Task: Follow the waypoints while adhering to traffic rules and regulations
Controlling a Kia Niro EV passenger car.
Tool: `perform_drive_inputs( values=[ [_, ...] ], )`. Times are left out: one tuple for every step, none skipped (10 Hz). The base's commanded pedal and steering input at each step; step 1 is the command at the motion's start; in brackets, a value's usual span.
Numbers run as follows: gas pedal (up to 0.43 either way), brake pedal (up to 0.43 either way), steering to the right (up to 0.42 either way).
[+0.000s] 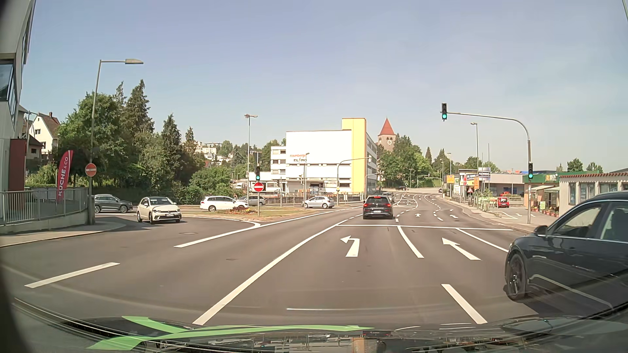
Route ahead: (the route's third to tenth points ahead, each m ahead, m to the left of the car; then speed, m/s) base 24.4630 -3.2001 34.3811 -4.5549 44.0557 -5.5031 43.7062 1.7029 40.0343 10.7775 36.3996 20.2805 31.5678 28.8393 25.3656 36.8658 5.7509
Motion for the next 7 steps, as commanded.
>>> perform_drive_inputs(
  values=[
    [0.02, 0.0, 0.02],
    [0.02, 0.0, 0.02],
    [0.028, 0.0, 0.021],
    [0.028, 0.0, 0.023],
    [0.028, 0.0, 0.023],
    [0.028, 0.0, 0.024],
    [0.028, 0.0, 0.024]
  ],
)
